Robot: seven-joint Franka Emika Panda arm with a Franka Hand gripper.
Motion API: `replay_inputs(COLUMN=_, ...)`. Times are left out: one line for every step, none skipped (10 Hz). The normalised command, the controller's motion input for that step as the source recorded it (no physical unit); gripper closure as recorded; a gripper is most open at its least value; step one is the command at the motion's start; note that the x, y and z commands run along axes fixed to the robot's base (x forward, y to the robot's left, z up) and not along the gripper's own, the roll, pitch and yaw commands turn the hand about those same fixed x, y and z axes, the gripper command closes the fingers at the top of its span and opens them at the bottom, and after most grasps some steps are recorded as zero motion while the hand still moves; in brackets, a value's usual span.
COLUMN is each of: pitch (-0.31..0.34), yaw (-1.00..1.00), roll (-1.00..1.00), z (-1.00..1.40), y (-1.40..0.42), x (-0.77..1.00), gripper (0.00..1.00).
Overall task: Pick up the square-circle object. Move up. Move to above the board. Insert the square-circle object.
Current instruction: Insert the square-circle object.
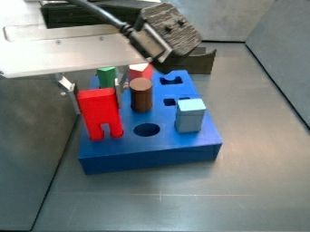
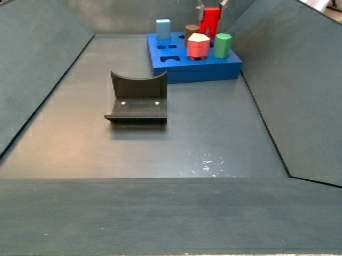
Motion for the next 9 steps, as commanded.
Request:
replay_inputs(pitch=-0.114, yaw=0.25, roll=0.22, z=-0.26, y=0.00, x=-0.03, gripper=1.00)
replay_inputs(pitch=-0.026, yaw=0.07, roll=0.25, z=-0.17, y=-0.18, x=0.00, gripper=1.00)
replay_inputs(pitch=-0.123, yaw=0.03, roll=0.31, z=-0.31, y=-0.26, x=-0.04, gripper=1.00)
replay_inputs(pitch=-0.149, yaw=0.00, roll=0.33, z=-0.41, y=-0.27, x=-0.03, gripper=1.00)
replay_inputs(pitch=-0.159, yaw=0.00, roll=0.26, z=-0.53, y=-0.28, x=0.00, gripper=1.00)
replay_inputs(pitch=-0.217, yaw=0.00, roll=0.12, z=-0.71, y=-0.25, x=0.00, gripper=1.00)
replay_inputs(pitch=-0.249, yaw=-0.08, roll=0.00, z=-0.79, y=-0.16, x=0.00, gripper=1.00)
replay_inputs(pitch=-0.167, yaw=-0.66, roll=-0.04, z=-0.74, y=-0.25, x=0.01, gripper=1.00)
replay_inputs(pitch=-0.096, yaw=-0.95, roll=0.00, z=-0.60, y=-0.07, x=0.00, gripper=1.00)
